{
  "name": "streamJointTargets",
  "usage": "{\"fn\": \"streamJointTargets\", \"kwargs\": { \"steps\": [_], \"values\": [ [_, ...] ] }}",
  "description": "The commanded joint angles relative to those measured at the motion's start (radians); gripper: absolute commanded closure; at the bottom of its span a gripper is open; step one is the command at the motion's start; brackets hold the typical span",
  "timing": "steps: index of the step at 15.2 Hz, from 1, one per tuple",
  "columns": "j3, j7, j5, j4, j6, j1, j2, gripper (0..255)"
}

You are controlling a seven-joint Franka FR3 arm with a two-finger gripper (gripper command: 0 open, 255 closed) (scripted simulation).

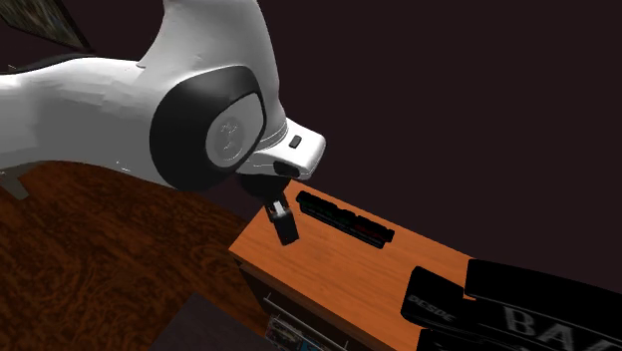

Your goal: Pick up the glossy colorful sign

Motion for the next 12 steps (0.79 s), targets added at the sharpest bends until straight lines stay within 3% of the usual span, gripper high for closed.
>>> {"fn": "streamJointTargets", "kwargs": {
  "steps": [1,6,12],
  "values": [
    [0.024,0.08,-0.011,0.008,0.07,-0.022,0.07,0],
    [0.082,0.299,-0.076,0.062,0.216,-0.071,0.268,0],
    [0.098,0.586,-0.223,0.178,0.339,-0.102,0.522,0]
  ]
}}
